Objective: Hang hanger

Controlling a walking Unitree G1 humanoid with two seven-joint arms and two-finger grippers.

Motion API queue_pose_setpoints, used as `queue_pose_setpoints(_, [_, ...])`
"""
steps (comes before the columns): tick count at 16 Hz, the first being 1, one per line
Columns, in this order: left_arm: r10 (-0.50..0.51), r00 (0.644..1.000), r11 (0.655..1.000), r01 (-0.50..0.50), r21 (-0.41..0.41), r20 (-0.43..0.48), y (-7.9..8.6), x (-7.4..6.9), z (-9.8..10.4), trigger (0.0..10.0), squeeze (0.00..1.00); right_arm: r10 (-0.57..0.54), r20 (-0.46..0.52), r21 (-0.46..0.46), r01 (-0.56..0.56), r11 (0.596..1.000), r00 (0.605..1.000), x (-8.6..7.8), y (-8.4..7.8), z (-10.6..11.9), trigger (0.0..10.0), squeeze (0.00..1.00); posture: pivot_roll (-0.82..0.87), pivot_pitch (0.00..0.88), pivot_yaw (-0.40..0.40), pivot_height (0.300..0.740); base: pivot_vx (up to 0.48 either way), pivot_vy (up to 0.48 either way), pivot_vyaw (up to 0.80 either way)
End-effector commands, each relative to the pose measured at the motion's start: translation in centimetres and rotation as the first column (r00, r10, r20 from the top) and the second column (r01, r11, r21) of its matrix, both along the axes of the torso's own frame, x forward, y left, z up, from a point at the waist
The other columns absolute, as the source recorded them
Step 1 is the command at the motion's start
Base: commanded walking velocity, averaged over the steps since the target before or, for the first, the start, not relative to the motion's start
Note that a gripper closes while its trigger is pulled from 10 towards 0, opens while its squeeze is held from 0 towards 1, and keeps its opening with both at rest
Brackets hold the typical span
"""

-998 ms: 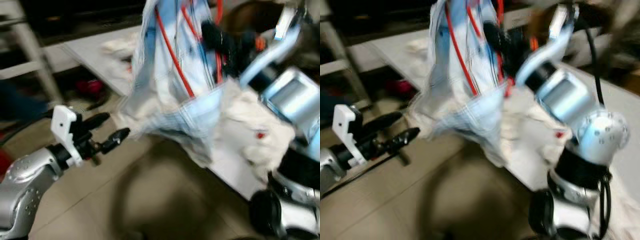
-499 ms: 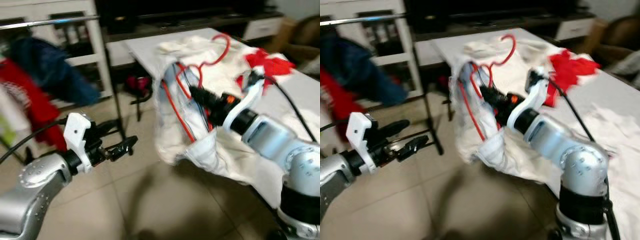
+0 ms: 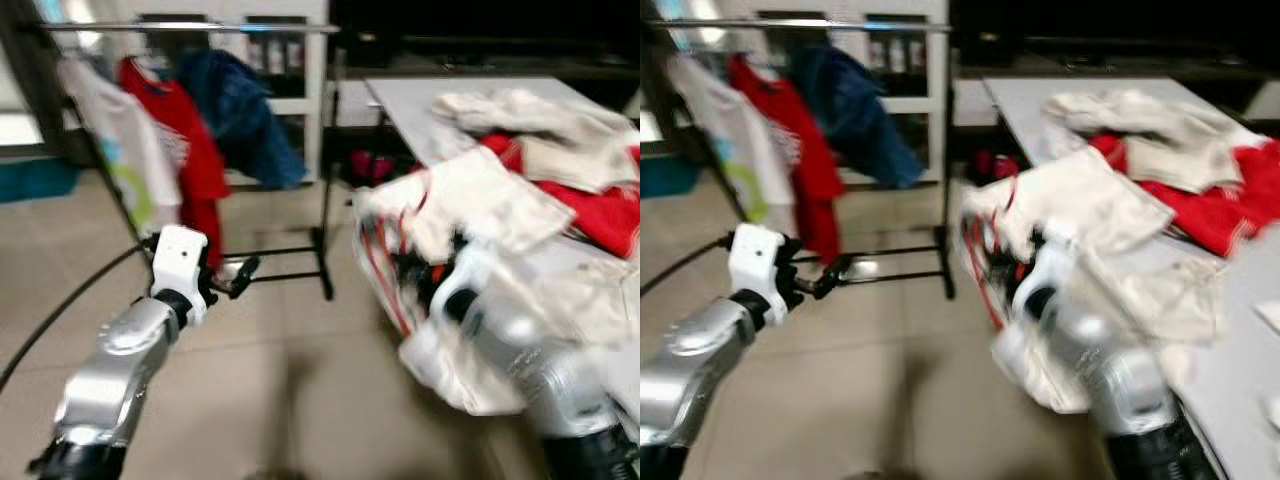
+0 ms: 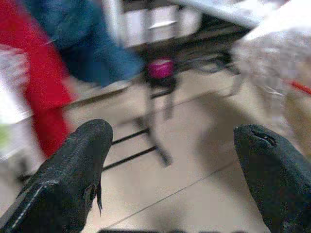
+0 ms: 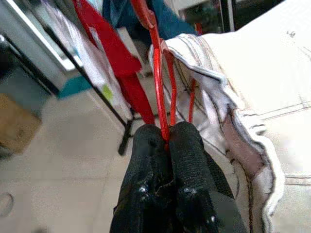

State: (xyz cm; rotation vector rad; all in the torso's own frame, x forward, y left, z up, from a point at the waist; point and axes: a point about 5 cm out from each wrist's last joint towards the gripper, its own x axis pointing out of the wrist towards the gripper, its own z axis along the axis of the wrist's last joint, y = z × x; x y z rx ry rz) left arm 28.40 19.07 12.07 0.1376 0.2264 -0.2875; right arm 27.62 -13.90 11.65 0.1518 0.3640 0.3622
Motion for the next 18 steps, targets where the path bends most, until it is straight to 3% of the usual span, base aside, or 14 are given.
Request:
queue_pose_setpoints(1, [0.000, 0.999, 0.999, -0.001, 0.039, 0.032, -0.6, 0.4, -0.3, 10.0, 0.00, -0.061, 0.036, -0.055, 0.063, 0.997, 0.997, 0.1, -0.9, -0.8, 10.0, 0.00, -0.10, 0.000, 0.029, 0.740, 0.000, 0.000, 0.54])
queue_pose_setpoints(3, [0.013, 0.998, 1.000, -0.014, 0.019, 0.056, -0.9, 0.9, -0.7, 10.0, 0.00, -0.124, 0.060, -0.065, 0.128, 0.990, 0.990, -0.1, -0.6, -1.9, 10.0, 0.00, -0.12, 0.000, 0.067, 0.740, 0.000, 0.000, 0.00])
queue_pose_setpoints(7, [-0.015, 0.994, 0.997, 0.023, -0.071, 0.108, -2.3, 2.6, 0.9, 10.0, 0.00, -0.108, 0.187, -0.049, 0.119, 0.992, 0.976, 0.0, 0.0, -0.5, 10.0, 0.00, -0.11, 0.000, 0.080, 0.740, 0.000, 0.000, 0.00])
queue_pose_setpoints(9, [-0.020, 0.993, 0.996, 0.030, -0.082, 0.114, -2.4, 2.3, 0.8, 10.0, 0.00, -0.087, 0.190, -0.088, 0.105, 0.991, 0.978, -0.1, -0.1, -1.4, 10.0, 0.00, -0.10, 0.000, 0.071, 0.740, 0.000, 0.000, 0.00])
queue_pose_setpoints(10, [-0.024, 0.995, 0.999, 0.028, -0.041, 0.093, -2.5, 1.9, 0.1, 10.0, 0.00, -0.090, 0.179, -0.133, 0.115, 0.984, 0.980, -0.3, -0.5, -2.4, 10.0, 0.00, -0.10, 0.000, 0.068, 0.740, 0.000, 0.000, 0.00])
queue_pose_setpoints(14, [-0.031, 0.997, 0.998, 0.034, -0.050, 0.077, -3.4, 1.6, -1.6, 10.0, 0.00, -0.205, 0.147, -0.042, 0.213, 0.976, 0.968, -0.9, -1.7, -3.1, 10.0, 0.00, -0.11, 0.000, 0.075, 0.740, 0.000, 0.000, 0.00])
queue_pose_setpoints(18, [-0.051, 0.994, 0.995, 0.058, -0.076, 0.096, -4.1, 1.7, -1.1, 10.0, 0.00, -0.182, 0.178, -0.044, 0.193, 0.980, 0.967, -1.0, -1.8, -2.8, 10.0, 0.00, -0.13, 0.000, 0.081, 0.740, 0.267, 0.000, 0.00])
